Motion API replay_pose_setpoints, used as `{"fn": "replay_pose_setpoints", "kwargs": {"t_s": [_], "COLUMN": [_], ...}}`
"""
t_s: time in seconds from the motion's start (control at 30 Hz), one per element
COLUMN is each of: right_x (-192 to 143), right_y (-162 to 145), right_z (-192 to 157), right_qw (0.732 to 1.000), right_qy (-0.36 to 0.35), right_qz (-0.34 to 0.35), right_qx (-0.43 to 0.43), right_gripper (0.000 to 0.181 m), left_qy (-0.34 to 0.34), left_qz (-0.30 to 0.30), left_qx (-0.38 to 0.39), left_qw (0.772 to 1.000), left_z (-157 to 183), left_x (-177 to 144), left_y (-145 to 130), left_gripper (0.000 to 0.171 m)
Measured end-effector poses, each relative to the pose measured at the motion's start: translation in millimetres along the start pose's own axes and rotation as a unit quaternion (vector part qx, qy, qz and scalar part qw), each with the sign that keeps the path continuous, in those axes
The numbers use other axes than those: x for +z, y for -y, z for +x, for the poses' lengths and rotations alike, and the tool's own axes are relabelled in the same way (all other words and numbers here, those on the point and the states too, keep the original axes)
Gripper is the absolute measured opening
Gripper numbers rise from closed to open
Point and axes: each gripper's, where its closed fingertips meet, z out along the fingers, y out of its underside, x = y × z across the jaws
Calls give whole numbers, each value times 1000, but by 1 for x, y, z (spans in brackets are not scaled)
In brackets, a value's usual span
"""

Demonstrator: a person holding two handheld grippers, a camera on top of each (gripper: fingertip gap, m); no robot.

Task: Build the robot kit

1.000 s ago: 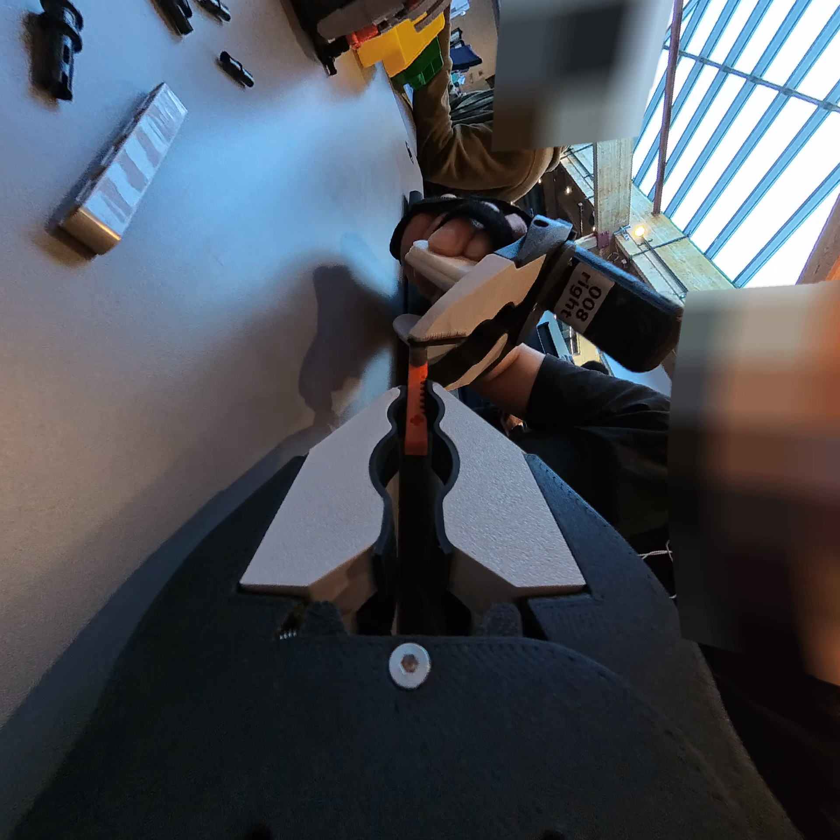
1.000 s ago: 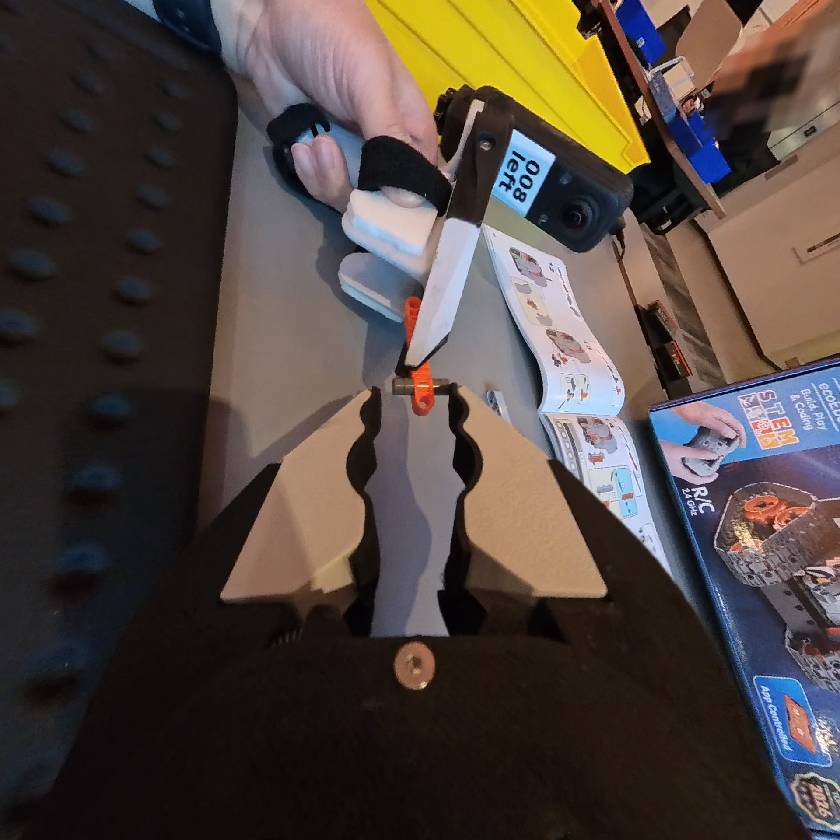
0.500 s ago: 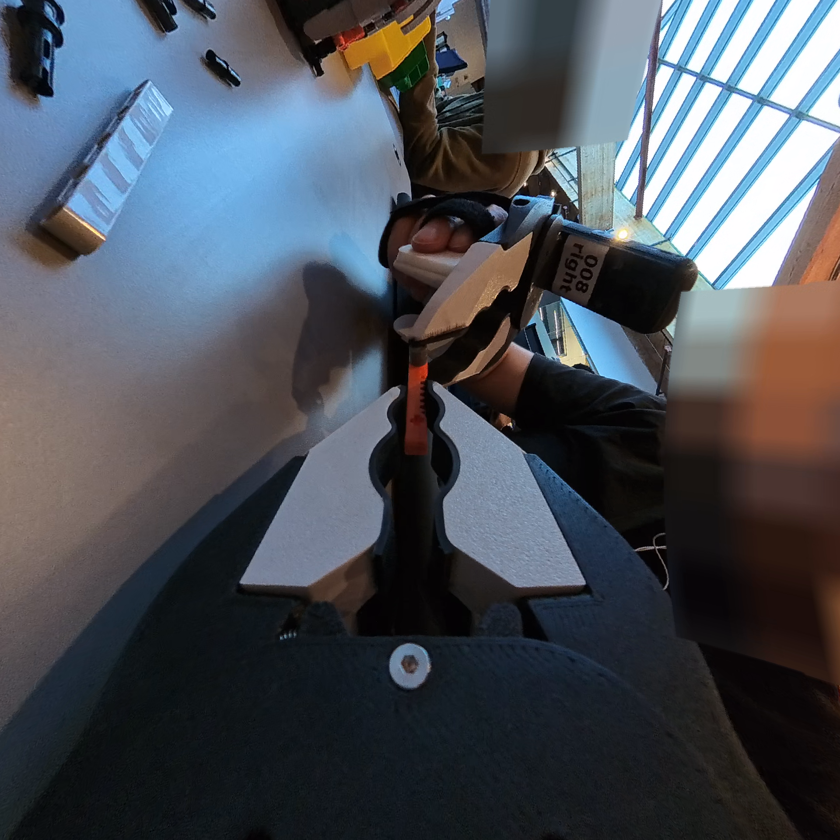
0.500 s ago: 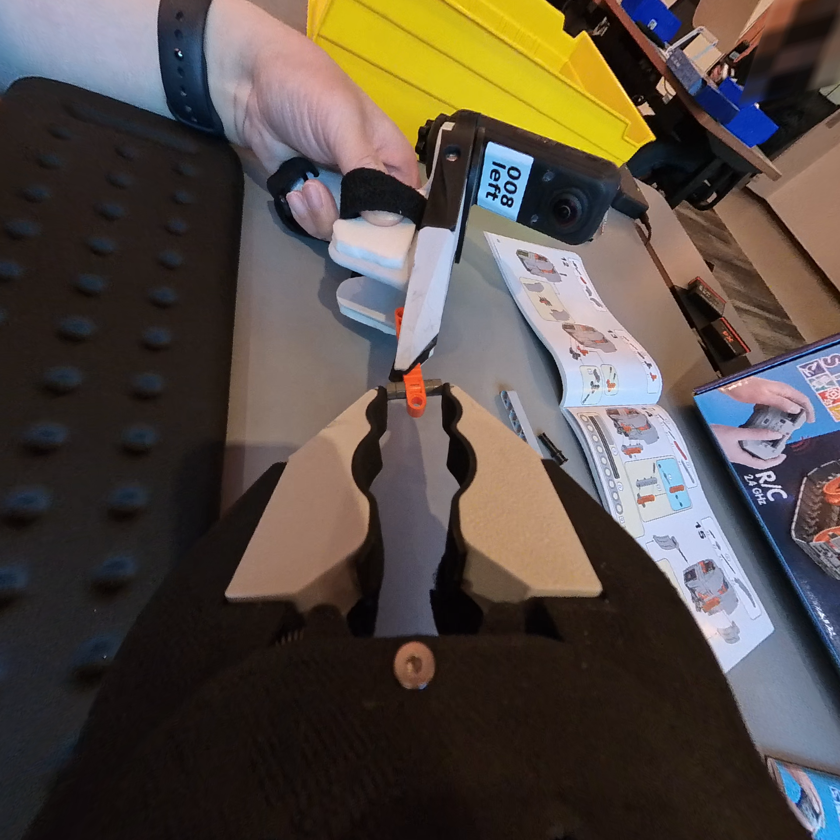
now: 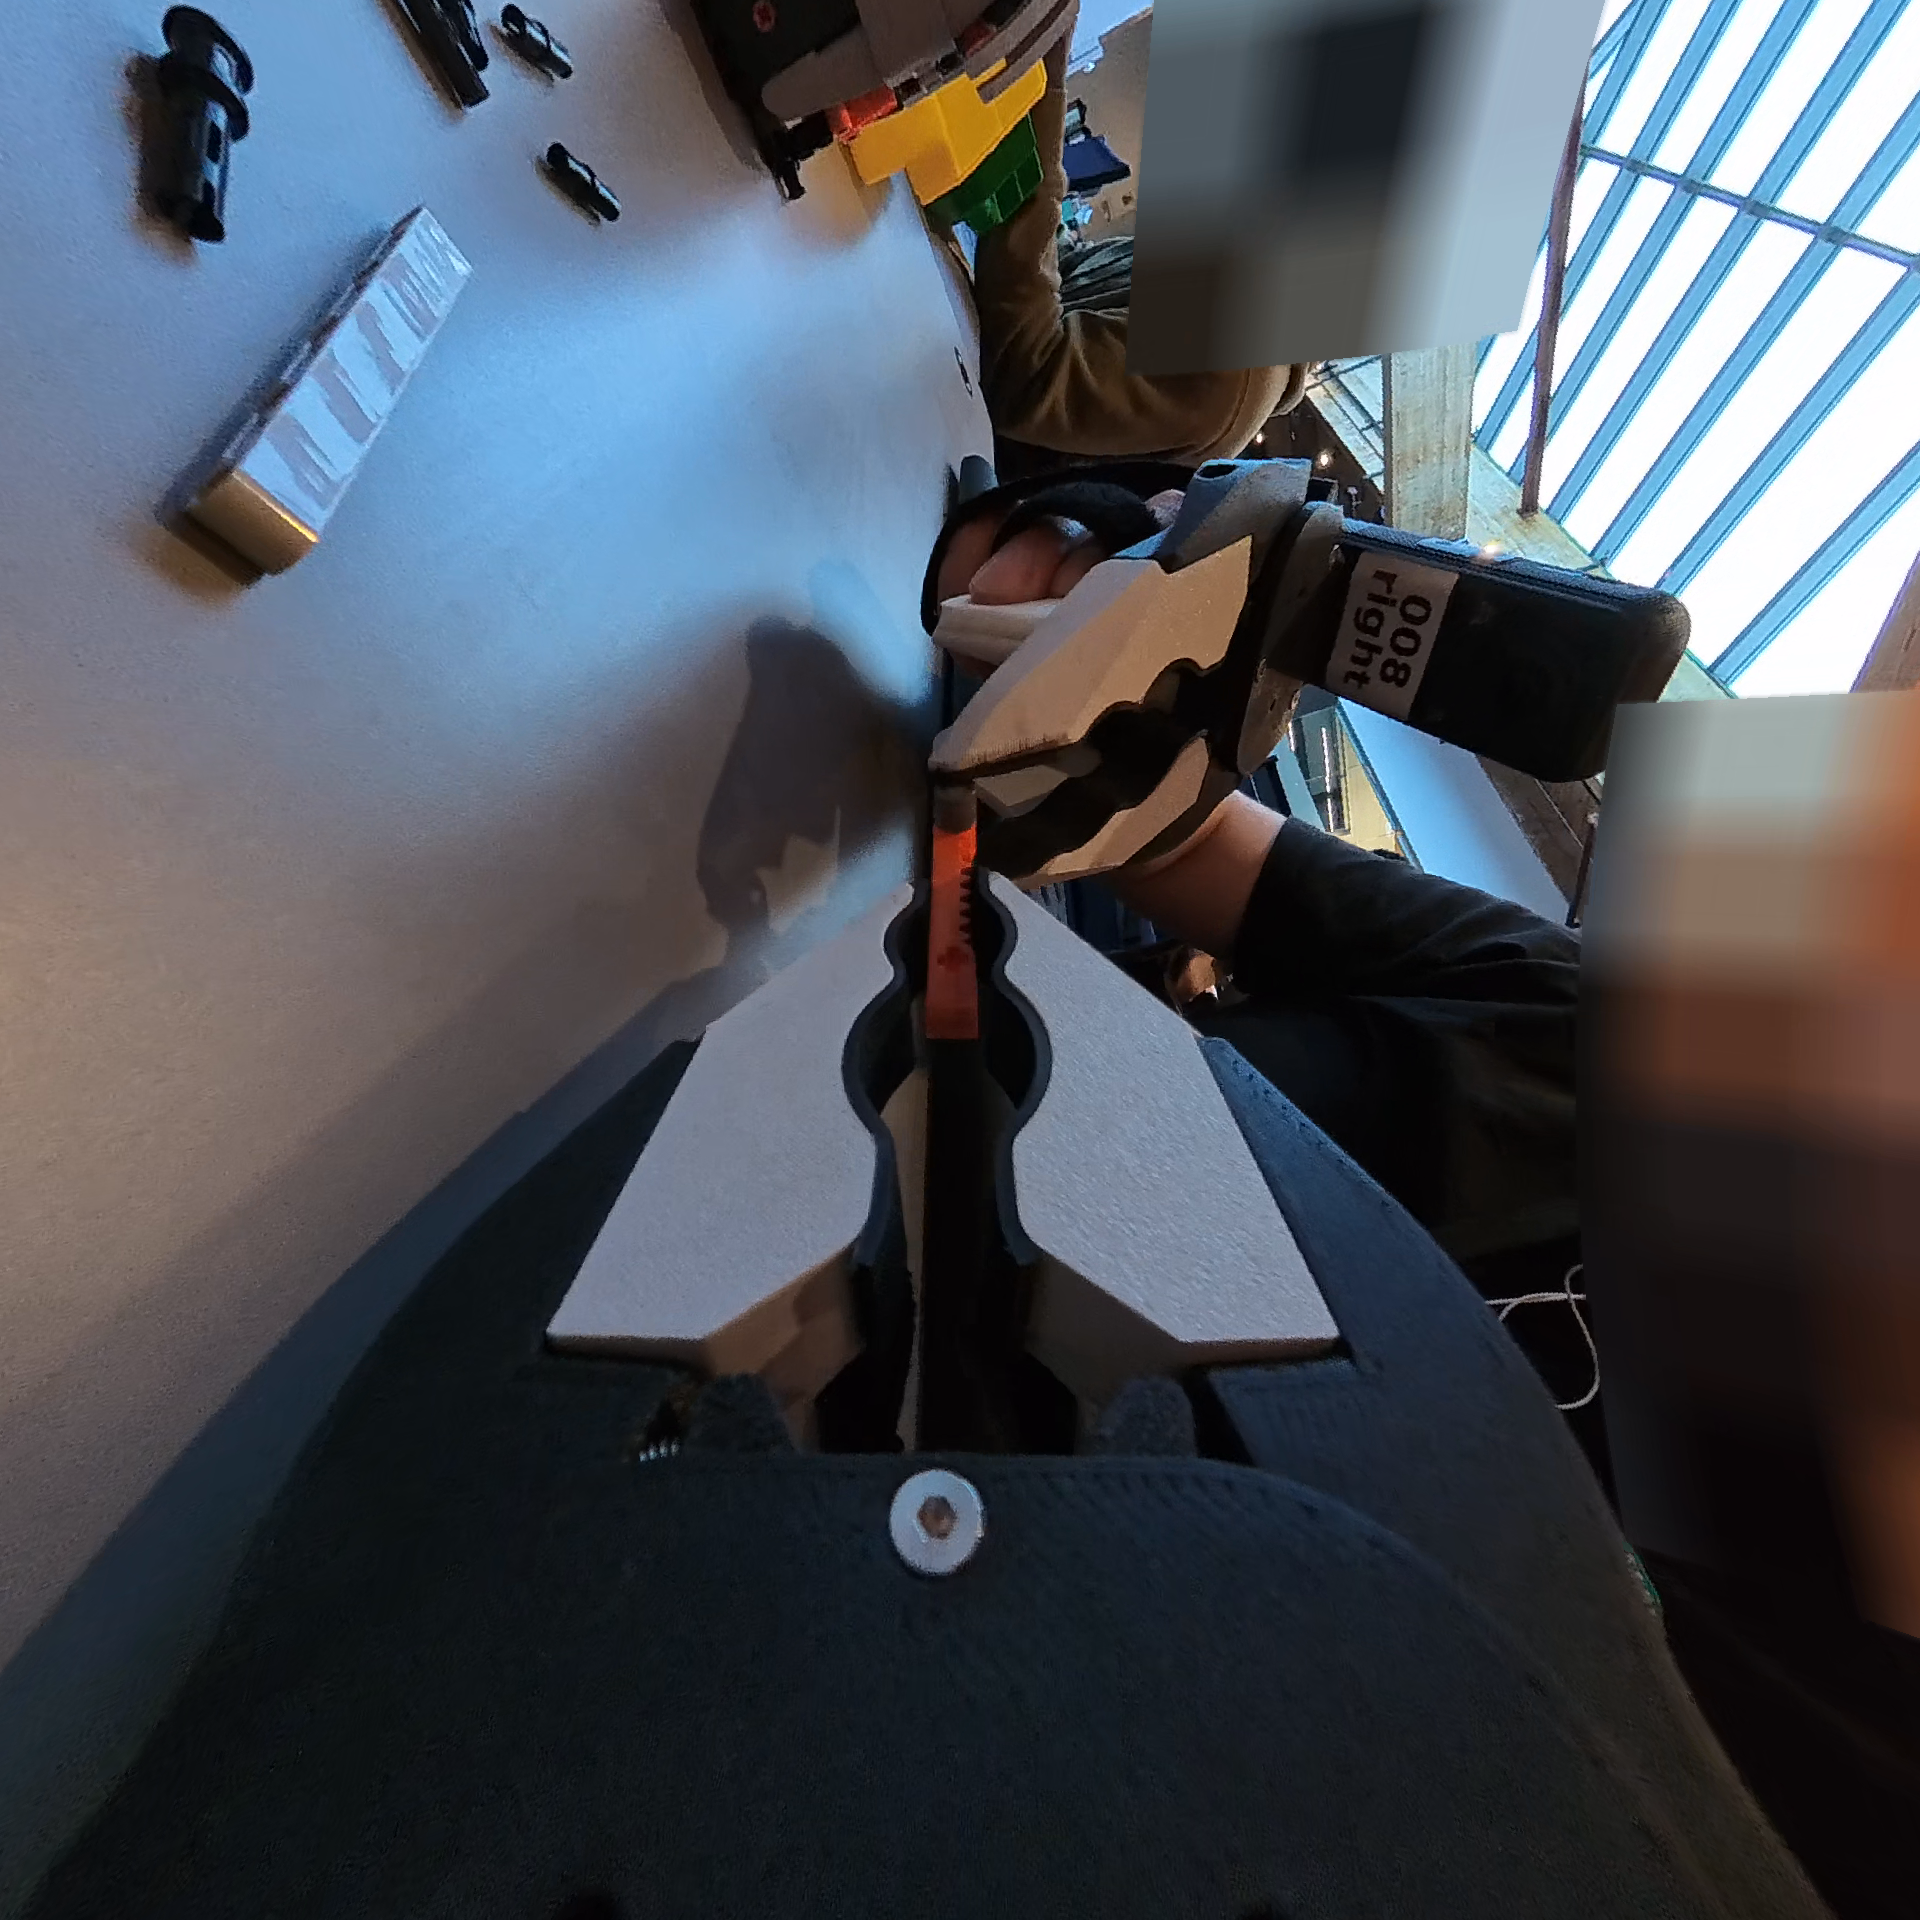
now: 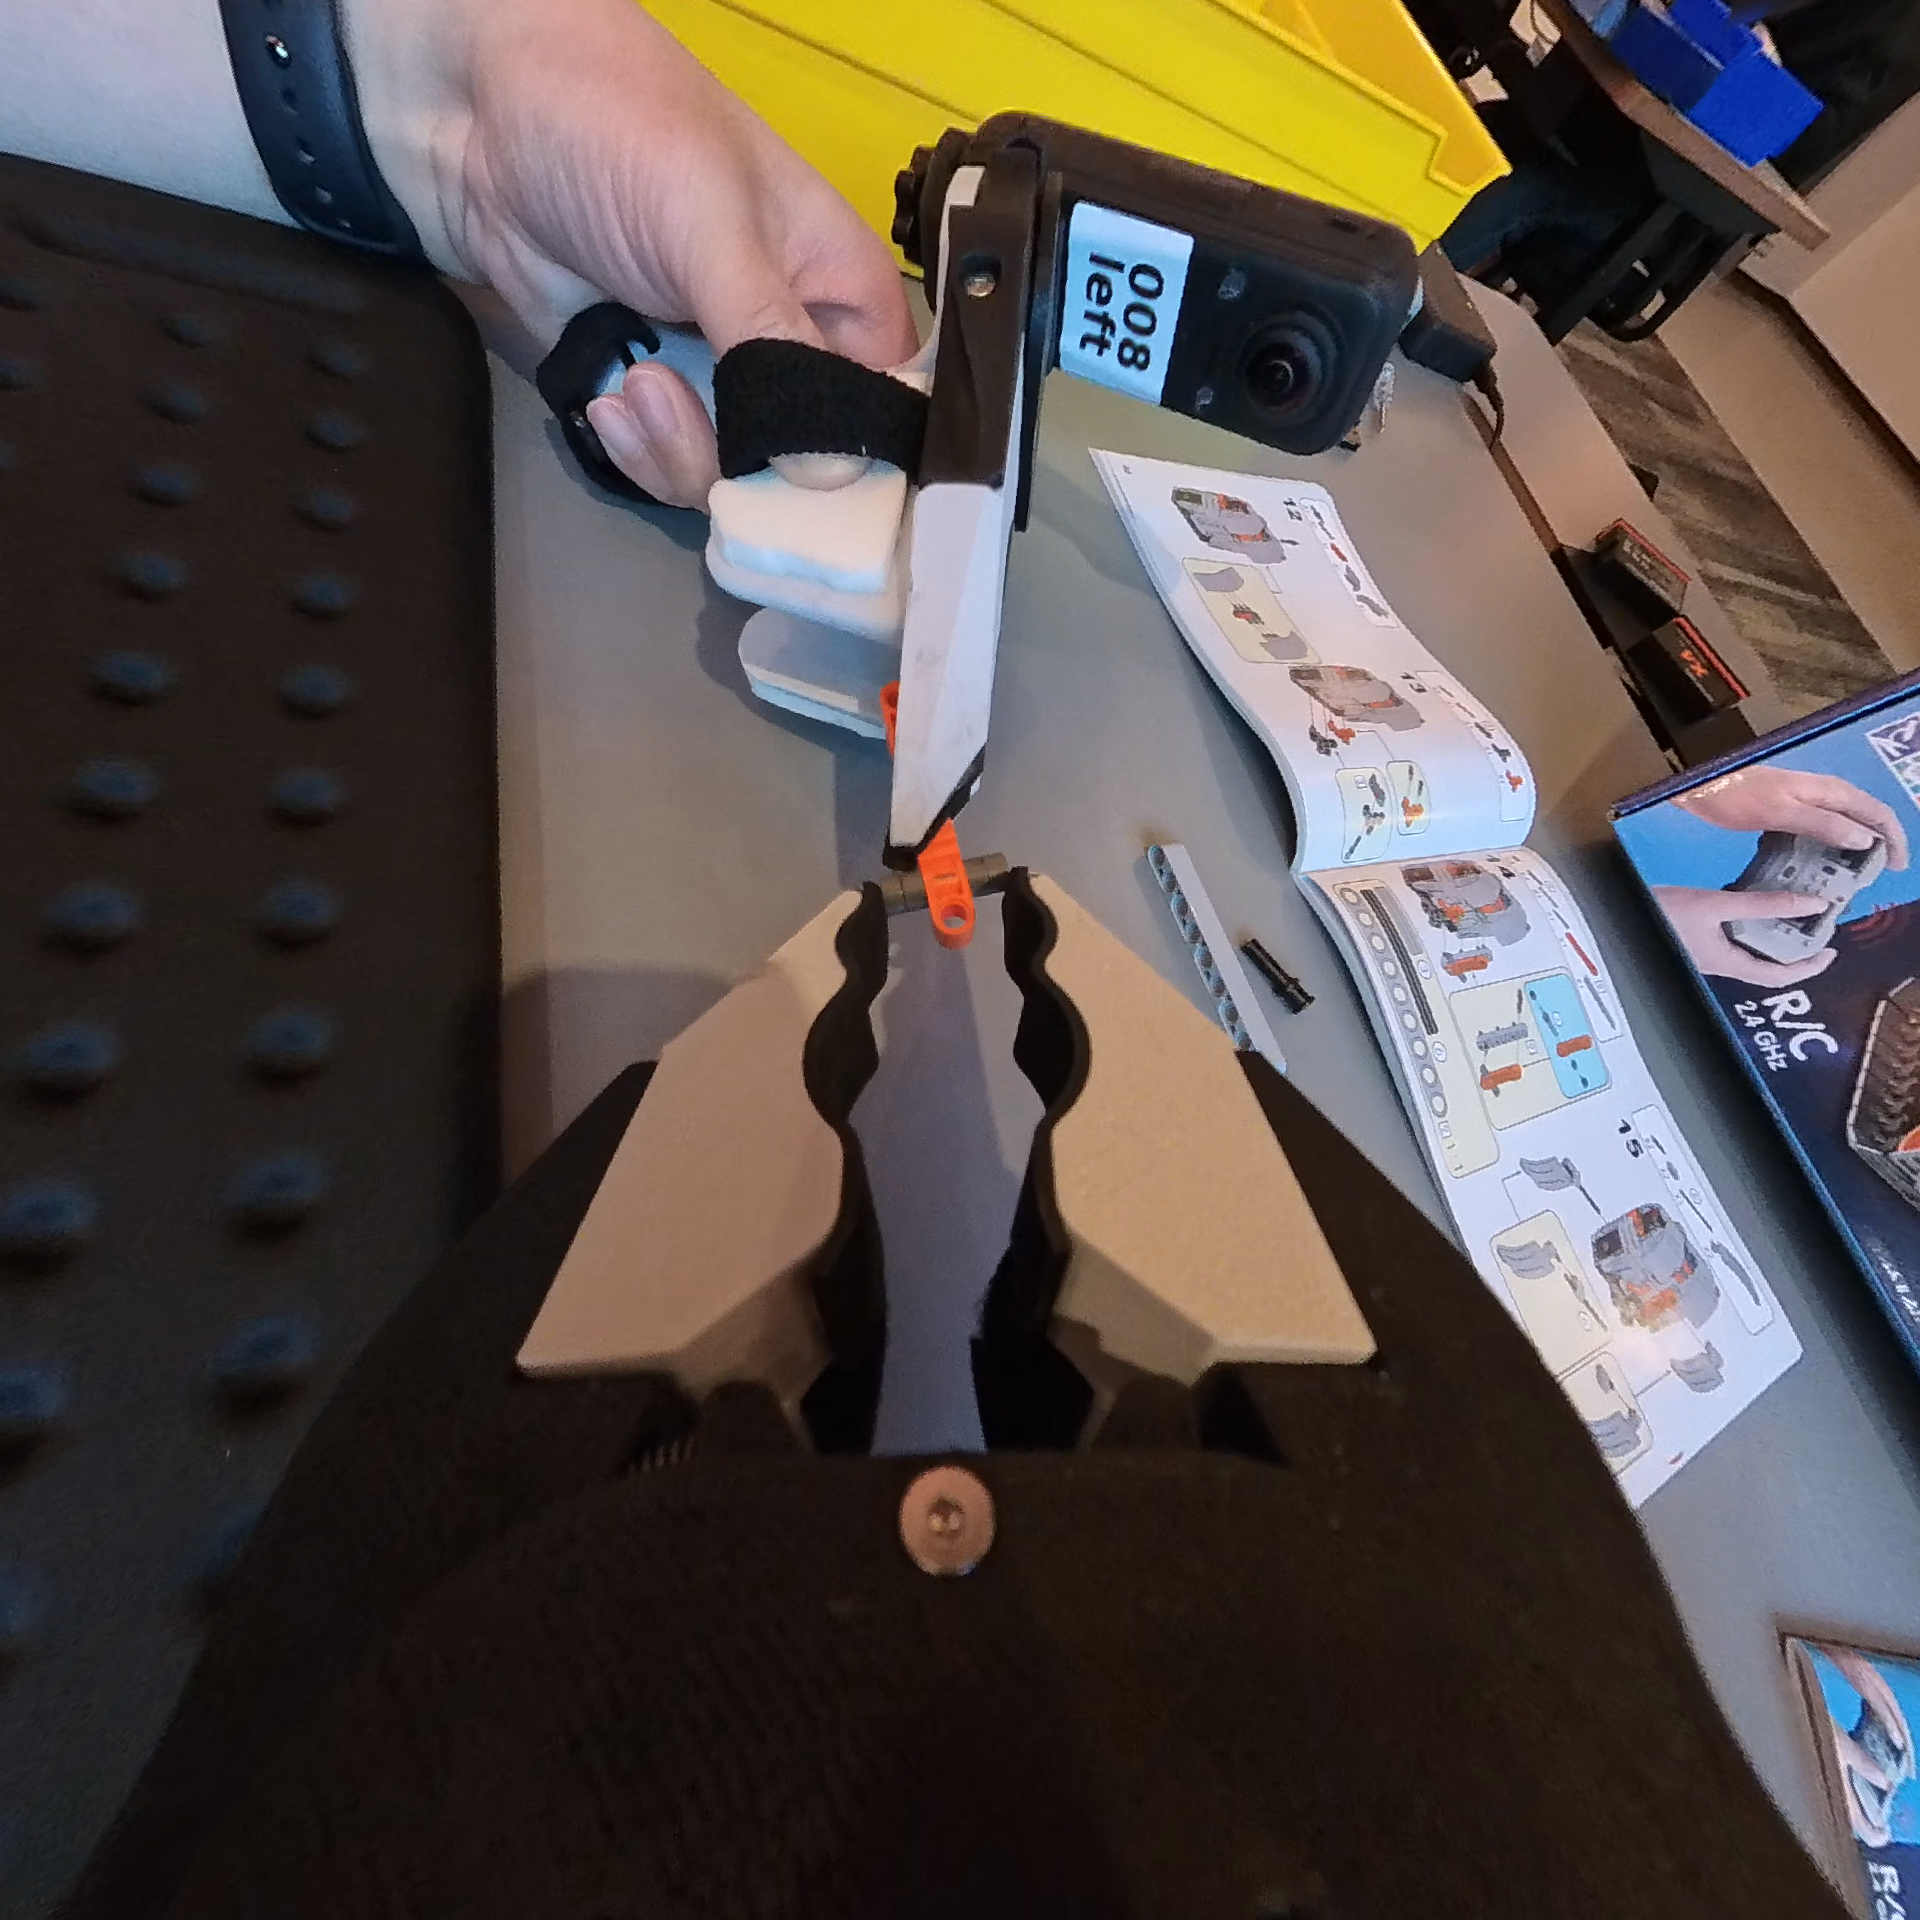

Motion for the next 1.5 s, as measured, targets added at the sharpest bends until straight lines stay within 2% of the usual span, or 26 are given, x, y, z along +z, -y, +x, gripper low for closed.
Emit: {"fn": "replay_pose_setpoints", "kwargs": {"t_s": [0.17, 0.3, 0.4, 0.5, 0.57, 0.77, 0.87, 0.93, 1.07, 1.13, 1.27, 1.5], "right_x": [0, -2, 0, -1, -4, -11, -11, -11, -13, -16, -18, -20], "right_y": [-1, 0, -4, -6, -2, 5, 6, 5, 2, 3, 4, 1], "right_z": [-5, 1, 2, 4, 6, 10, 10, 9, 9, 11, 20, 32], "right_qw": [1000, 995, 988, 982, 979, 976, 975, 976, 976, 974, 975, 979], "right_qy": [24, -5, -32, -50, -64, -82, -81, -76, -77, -89, -113, -134], "right_qz": [15, 33, 12, 0, 8, 25, 29, 26, 13, 4, -8, 0], "right_qx": [-10, -94, -151, -182, -193, -202, -203, -202, -203, -209, -190, -151], "right_gripper": [21, 23, 29, 29, 29, 29, 28, 29, 30, 28, 28, 26], "left_qy": [10, 52, 80, 126, 123, 172, 193, 184, 137, 105, 72, 76], "left_qz": [-15, -14, -18, -17, -3, 2, 4, 5, 24, 45, 68, 80], "left_qx": [13, 114, 205, 256, 284, 398, 422, 409, 316, 289, 289, 290], "left_qw": [1000, 992, 975, 958, 951, 901, 886, 894, 938, 950, 952, 951], "left_z": [-1, 1, 8, 3, 11, 17, 16, 17, 20, 27, 40, 38], "left_x": [2, 4, 6, 4, 3, 3, 3, 4, 0, -2, -6, -10], "left_y": [-4, 1, 2, 5, 9, 10, 11, 11, 16, 20, 23, 26], "left_gripper": [3, 3, 3, 3, 3, 3, 3, 4, 3, 3, 3, 3]}}
